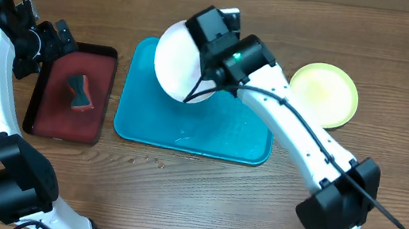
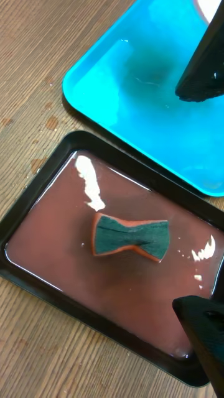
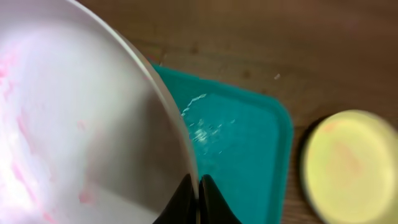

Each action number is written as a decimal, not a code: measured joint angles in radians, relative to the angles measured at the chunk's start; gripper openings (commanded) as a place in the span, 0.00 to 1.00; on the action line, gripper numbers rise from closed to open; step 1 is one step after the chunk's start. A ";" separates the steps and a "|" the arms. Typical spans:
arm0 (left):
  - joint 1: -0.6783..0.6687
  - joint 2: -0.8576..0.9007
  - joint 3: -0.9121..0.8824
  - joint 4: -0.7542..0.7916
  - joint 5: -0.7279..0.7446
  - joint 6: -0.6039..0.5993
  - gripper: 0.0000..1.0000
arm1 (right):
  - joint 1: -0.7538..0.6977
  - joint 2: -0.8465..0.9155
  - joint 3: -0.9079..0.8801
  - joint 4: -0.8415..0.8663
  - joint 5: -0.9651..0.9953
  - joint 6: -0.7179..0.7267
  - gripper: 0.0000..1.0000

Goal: Clean dirty plates on tray and stack at the side
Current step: 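Lift the white plate off the teal tray with the right gripper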

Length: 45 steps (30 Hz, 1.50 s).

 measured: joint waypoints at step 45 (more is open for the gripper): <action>0.000 0.000 0.000 0.000 -0.004 0.000 1.00 | -0.100 -0.029 -0.026 -0.044 0.196 -0.210 0.04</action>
